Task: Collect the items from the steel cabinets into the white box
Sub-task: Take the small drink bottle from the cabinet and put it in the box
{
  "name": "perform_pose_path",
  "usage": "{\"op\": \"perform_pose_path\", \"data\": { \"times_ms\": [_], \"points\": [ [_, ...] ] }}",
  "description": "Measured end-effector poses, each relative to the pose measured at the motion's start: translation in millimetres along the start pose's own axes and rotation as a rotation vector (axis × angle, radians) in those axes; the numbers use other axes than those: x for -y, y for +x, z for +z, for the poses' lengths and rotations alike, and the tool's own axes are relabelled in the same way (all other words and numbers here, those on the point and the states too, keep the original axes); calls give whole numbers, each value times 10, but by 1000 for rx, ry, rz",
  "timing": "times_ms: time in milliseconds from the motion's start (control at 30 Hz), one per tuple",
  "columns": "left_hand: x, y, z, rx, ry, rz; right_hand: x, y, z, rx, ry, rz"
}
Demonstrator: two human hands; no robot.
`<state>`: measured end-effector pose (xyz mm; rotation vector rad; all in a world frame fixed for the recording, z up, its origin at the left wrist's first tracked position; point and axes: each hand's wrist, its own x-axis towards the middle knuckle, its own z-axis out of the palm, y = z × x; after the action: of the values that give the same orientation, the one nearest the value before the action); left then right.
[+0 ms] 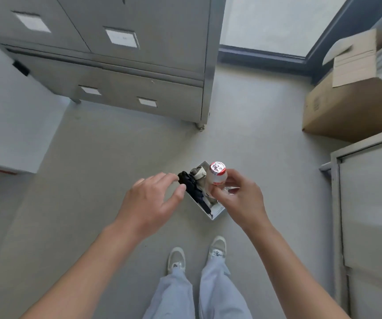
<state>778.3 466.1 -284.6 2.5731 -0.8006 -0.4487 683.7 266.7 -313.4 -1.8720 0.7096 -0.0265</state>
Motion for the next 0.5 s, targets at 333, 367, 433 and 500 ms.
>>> {"op": "perform_pose_path", "data": {
  "times_ms": [333, 367, 433, 500],
  "points": [
    [1032, 221, 2140, 130, -49, 12, -1985, 129, 986, -74, -5, 120],
    [1126, 240, 2336, 126, -50, 1, -2183, 146, 1092, -79, -4, 129],
    [1273, 314, 2698, 116, -41, -5, -2551, 209, 1267, -95, 5, 132],
    [1397, 414, 3038, 123, -11, 18, -2898, 302, 1408, -110, 20, 126]
  ]
}}
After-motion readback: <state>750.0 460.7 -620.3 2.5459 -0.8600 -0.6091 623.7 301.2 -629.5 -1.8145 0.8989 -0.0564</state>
